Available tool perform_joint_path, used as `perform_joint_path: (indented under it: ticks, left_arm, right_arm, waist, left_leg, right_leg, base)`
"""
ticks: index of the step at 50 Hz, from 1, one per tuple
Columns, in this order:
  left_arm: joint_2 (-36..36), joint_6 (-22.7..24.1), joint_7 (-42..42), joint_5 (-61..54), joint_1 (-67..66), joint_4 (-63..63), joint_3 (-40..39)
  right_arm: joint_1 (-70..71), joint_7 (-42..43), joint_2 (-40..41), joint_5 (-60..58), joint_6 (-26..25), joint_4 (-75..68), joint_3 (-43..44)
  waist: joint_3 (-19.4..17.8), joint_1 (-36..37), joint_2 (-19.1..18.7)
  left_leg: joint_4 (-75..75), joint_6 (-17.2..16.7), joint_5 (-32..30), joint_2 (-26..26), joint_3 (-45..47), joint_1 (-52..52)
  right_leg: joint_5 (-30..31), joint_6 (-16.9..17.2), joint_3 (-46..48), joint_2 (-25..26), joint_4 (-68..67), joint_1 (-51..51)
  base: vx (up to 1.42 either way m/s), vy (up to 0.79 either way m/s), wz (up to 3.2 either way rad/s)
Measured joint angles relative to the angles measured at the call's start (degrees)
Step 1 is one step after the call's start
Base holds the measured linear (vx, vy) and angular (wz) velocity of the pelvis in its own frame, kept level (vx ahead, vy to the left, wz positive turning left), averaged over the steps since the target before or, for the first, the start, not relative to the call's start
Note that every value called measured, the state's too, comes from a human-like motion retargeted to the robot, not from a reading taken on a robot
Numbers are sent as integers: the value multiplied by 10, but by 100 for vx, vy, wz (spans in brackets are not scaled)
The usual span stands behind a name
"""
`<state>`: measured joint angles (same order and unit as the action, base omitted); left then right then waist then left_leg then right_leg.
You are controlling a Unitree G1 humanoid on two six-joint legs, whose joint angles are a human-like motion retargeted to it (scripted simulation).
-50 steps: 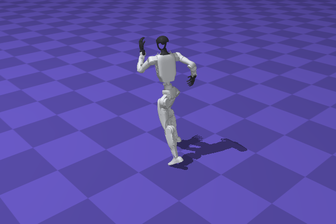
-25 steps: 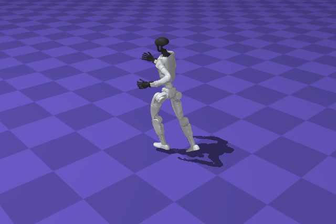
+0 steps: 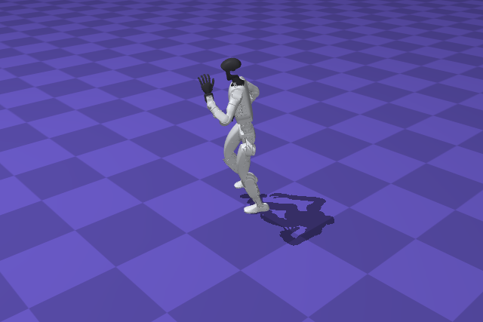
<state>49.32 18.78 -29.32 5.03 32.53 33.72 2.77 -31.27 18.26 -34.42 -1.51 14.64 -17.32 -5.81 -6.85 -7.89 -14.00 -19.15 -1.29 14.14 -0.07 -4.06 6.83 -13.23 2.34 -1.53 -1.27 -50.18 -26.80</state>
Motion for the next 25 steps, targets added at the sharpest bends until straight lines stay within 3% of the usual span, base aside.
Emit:
perform_joint_path:
  ticks: [3, 5, 7, 8, 10, 12, 15, 16, 19, 20, 22, 25]
  left_arm:
    - [-9, 8, 24, -45, -21, 33, -23]
    - [-22, 12, 32, -86, -36, 46, -29]
    - [-58, 38, 74, -189, -65, 65, -22]
    - [-81, 35, 82, -207, -77, 66, -9]
    - [-102, 6, 71, -138, -108, 48, 1]
    - [-116, -11, 86, -147, -165, 22, 18]
    - [-124, -43, 120, -125, -272, -76, 11]
    - [-141, -55, 119, -98, -308, -138, 10]
    - [-199, -72, 101, -148, -411, -304, 9]
    - [-208, -66, 94, -200, -444, -341, 4]
    - [-143, -52, 93, -259, -532, -323, -20]
    - [-26, -35, 115, -262, -678, -240, -68]
  right_arm:
    - [-118, -21, 72, 71, -20, 2, 66]
    - [-150, -47, 104, 78, -48, 1, 91]
    - [-161, -113, 119, 90, -77, 18, 108]
    - [-154, -130, 121, 95, -87, 23, 102]
    - [-141, -157, 111, 115, -100, 38, 85]
    - [-129, -162, 83, 132, -109, 52, 55]
    - [-70, -152, 23, 162, -112, 48, 4]
    - [-27, -144, 4, 162, -111, 31, -18]
    - [104, -124, -31, 146, -105, 19, -52]
    - [146, -117, -35, 147, -100, 36, -49]
    - [183, -120, -22, 191, -87, 144, -1]
    - [197, -144, -6, 242, -66, 342, 59]
  waist:
    - [26, -50, 2]
    - [22, -77, 27]
    - [-1, -102, 71]
    - [-10, -103, 96]
    - [-31, -102, 125]
    - [-47, -78, 136]
    - [-77, -28, 122]
    - [-87, -12, 115]
    - [-88, 50, 114]
    - [-78, 74, 120]
    - [-42, 143, 147]
    - [10, 243, 201]
  left_leg:
    - [64, -52, -131, -23, -94, -36]
    - [84, -30, -151, -33, -56, -61]
    - [-48, -14, -92, -33, 68, -38]
    - [-104, 33, -54, -36, 120, -29]
    - [-290, 88, 28, -26, 170, 27]
    - [-474, 109, 94, -21, 161, 95]
    - [-715, 114, 185, -2, 136, 195]
    - [-771, 119, 211, 4, 135, 224]
    - [-866, 135, 256, 24, 158, 295]
    - [-874, 141, 259, 33, 174, 315]
    - [-839, 141, 242, 57, 213, 334]
    - [-709, 146, 205, 64, 272, 325]
  right_leg:
    - [123, 30, -36, -11, 271, 84]
    - [121, 58, -79, -32, 376, 122]
    - [112, 68, -79, -77, 423, 159]
    - [128, 82, -70, -106, 436, 166]
    - [156, 92, -27, -149, 445, 182]
    - [85, 76, 16, -166, 408, 191]
    - [-128, 41, 74, -156, 271, 176]
    - [-172, 33, 88, -156, 211, 162]
    - [-230, 31, 124, -168, 99, 140]
    - [-228, 35, 135, -173, 91, 140]
    - [-184, 33, 148, -173, 139, 165]
    - [-25, 26, 158, -177, 261, 229]
  base:
    - [61, -3, 418]
    - [56, -14, 424]
    - [48, -19, 406]
    - [38, -23, 353]
    - [31, -26, 305]
    - [24, -29, 216]
    - [19, -26, 141]
    - [18, -18, 126]
    - [28, -9, 117]
    - [43, -1, 91]
    - [57, 8, 63]
    - [67, 28, 95]
